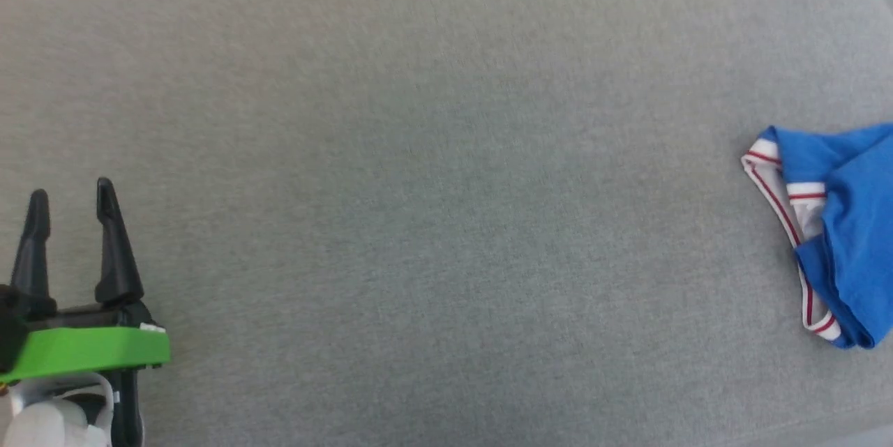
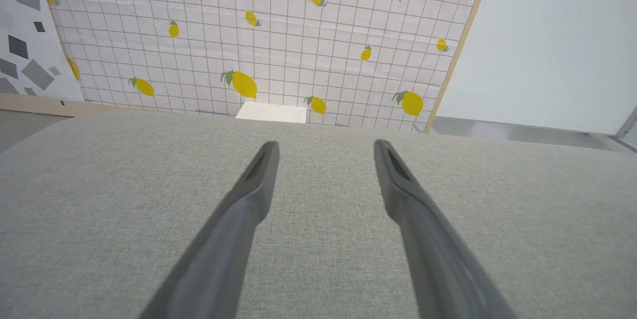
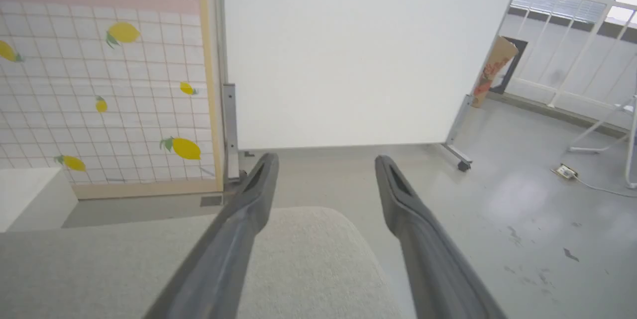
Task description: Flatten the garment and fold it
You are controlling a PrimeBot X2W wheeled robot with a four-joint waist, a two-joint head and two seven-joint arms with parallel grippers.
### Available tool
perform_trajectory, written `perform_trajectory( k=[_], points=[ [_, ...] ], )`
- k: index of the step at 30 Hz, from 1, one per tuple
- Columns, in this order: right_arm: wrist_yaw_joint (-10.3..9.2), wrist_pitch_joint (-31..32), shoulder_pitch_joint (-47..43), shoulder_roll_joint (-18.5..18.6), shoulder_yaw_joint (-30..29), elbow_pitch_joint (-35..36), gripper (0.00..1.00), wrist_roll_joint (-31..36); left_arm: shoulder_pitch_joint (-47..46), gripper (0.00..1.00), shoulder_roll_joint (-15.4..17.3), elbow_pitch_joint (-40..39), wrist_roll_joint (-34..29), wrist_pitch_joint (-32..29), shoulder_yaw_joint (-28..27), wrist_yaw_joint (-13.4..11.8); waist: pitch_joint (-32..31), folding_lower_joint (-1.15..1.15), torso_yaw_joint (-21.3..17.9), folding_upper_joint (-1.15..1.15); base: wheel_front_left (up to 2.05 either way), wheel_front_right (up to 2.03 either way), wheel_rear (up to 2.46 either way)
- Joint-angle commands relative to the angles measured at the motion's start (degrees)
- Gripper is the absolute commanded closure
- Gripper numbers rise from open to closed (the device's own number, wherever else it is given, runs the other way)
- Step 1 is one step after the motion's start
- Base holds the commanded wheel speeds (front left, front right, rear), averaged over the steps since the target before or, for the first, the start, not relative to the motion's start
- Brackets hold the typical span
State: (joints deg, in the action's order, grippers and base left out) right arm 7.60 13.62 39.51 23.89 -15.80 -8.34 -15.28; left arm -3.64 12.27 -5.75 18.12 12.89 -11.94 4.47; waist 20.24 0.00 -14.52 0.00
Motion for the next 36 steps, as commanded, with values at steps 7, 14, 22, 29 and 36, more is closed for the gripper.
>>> perform_trajectory(
  k=[7,14,22,29,36],
  points=[
    [-0.11,-5.92,-4.02,-8.28,7.7,5.74,0.0,-4.01,-1.0,0.0,-1.11,2.89,-1.5,0.96,0.76,-1.93,-11.74,0.0,7.58,0.0,0.0,0.0,0.0],
    [-0.11,-13.4,-12.39,-19.05,10.6,6.59,0.0,-2.8,-1.54,0.0,-2.04,4.65,-3.0,1.32,1.71,-3.6,-14.93,0.0,10.02,0.0,0.0,0.0,0.0],
    [-0.11,-24.54,-21.13,-20.95,14.93,1.36,0.0,-1.6,-2.26,0.0,-3.92,7.85,-4.8,1.48,4.33,-5.25,-17.31,0.0,12.34,0.0,0.0,0.0,0.0],
    [-0.11,-28.24,-27.38,-21.0,16.1,-2.69,0.0,-1.62,-2.22,0.0,-4.56,11.75,-6.01,1.43,7.9,-4.2,-18.13,0.0,13.01,0.0,0.0,0.0,0.0],
    [-0.11,-28.58,-32.57,-21.0,15.86,-1.82,0.0,-0.09,-1.33,0.0,-5.35,14.94,-7.08,1.68,10.84,-3.44,-18.76,0.0,12.81,0.0,0.0,0.0,0.0]
  ],
)
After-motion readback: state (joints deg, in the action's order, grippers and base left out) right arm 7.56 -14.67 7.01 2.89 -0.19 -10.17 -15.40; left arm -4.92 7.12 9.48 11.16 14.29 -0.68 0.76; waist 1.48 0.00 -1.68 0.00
